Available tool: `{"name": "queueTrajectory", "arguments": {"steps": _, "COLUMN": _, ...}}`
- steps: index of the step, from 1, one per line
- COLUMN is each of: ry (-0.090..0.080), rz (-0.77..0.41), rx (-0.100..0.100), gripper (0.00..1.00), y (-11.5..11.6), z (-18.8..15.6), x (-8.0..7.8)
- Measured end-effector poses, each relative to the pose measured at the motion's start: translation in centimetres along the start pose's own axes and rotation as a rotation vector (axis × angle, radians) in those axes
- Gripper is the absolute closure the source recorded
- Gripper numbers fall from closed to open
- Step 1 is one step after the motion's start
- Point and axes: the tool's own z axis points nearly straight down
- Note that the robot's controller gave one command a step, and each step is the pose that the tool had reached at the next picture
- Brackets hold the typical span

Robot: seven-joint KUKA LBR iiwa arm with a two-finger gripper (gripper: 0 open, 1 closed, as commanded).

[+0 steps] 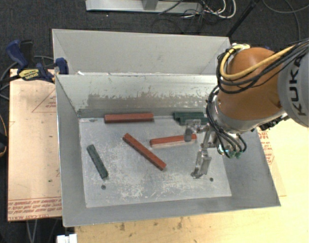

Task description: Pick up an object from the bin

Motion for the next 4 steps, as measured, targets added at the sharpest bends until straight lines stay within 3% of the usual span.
{"name": "queueTrajectory", "arguments": {"steps": 1, "ry": -0.010, "rz": -0.196, "rx": 0.001, "gripper": 0.00, "y": -0.2, "z": 6.1, "x": -9.8}}
{"name": "queueTrajectory", "arguments": {"steps": 2, "ry": -0.006, "rz": -0.361, "rx": 0.001, "gripper": 0.00, "y": -1.2, "z": 15.1, "x": -14.7}}
{"name": "queueTrajectory", "arguments": {"steps": 3, "ry": -0.009, "rz": -0.360, "rx": 0.000, "gripper": 1.00, "y": -1.2, "z": 14.7, "x": -14.8}}
{"name": "queueTrajectory", "arguments": {"steps": 4, "ry": -0.017, "rz": -0.675, "rx": 0.006, "gripper": 1.00, "y": -2.4, "z": -7.2, "x": -14.4}}
